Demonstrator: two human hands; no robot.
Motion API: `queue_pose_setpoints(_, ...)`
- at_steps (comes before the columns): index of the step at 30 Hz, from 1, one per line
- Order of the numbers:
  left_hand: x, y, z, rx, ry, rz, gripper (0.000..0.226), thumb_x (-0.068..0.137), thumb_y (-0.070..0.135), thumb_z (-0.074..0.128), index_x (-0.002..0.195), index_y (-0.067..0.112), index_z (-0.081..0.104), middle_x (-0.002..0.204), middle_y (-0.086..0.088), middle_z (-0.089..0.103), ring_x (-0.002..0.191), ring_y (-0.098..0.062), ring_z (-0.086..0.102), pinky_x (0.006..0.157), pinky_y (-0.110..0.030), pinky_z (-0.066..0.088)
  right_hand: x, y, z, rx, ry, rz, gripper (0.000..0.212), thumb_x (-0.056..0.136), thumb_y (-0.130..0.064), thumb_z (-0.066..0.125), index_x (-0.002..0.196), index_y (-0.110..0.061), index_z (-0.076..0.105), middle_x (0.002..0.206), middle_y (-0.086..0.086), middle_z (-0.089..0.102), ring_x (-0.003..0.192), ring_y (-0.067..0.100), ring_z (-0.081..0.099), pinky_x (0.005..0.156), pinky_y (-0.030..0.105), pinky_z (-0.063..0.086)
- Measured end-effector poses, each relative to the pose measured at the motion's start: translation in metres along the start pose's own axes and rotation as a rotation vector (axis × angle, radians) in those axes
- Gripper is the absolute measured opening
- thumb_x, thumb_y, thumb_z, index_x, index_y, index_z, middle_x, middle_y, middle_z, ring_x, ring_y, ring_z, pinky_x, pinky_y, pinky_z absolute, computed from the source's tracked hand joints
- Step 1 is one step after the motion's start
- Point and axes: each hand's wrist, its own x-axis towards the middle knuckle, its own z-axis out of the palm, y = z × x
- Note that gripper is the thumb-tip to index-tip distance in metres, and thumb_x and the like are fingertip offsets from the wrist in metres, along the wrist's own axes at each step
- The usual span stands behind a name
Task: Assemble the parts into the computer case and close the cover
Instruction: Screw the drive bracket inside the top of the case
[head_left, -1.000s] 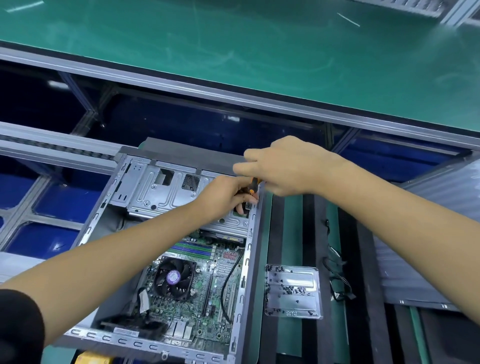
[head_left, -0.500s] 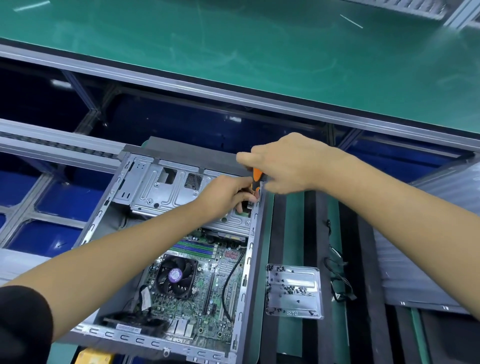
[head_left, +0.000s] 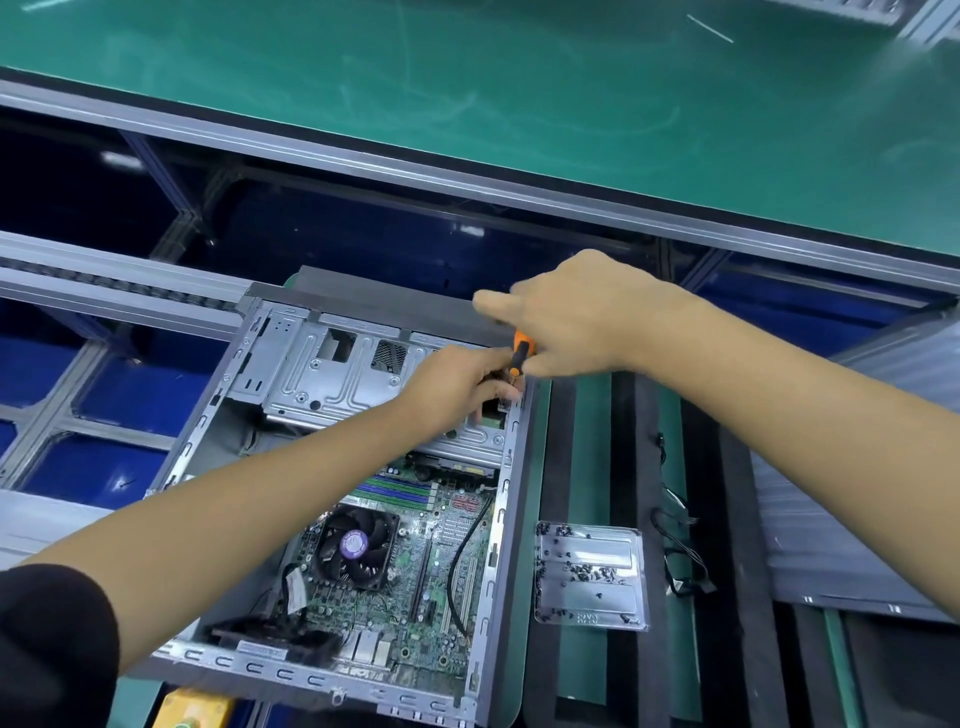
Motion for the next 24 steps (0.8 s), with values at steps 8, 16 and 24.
queue_pose_setpoints(8, -0.0019, -0.0022, 0.0031, -0.02, 0.056, -0.027, 0.016, 0.089, 0.038, 0.074, 0.097, 0.025, 0.069, 0.071, 0.022, 0.071, 0.045, -0.001, 0.063, 0.049, -0.02, 0.046, 0.0064, 0.0047, -0.0093, 0.187, -0.038, -0.009, 0.022, 0.087, -0.022, 0.059, 0.085, -0.021, 0.037, 0.057, -0.003, 0.039, 0.046, 0.019, 0.036, 0.047, 0.029, 0.022)
queue_pose_setpoints(16, -0.0024, -0.0018, 0.0026, 0.033, 0.041, -0.004, 0.017, 0.092, 0.036, 0.071, 0.096, 0.02, 0.07, 0.058, 0.039, 0.057, 0.037, -0.001, 0.057, 0.045, -0.018, 0.045, -0.0009, 0.0001, -0.0026, 0.127, -0.037, 0.041, 0.025, 0.094, -0.048, 0.039, 0.098, -0.025, 0.033, 0.067, -0.003, 0.05, 0.051, 0.019, 0.043, 0.048, 0.031, 0.024)
queue_pose_setpoints(24, -0.0075, -0.0051, 0.0056, -0.078, 0.089, -0.012, 0.014, 0.088, 0.042, 0.074, 0.096, 0.031, 0.07, 0.077, 0.031, 0.069, 0.039, -0.006, 0.061, 0.052, -0.016, 0.045, 0.0048, -0.0013, -0.0079, 0.054, -0.023, -0.022, 0.017, 0.09, -0.033, 0.054, 0.092, -0.021, 0.043, 0.061, 0.001, 0.046, 0.047, 0.021, 0.038, 0.047, 0.03, 0.02)
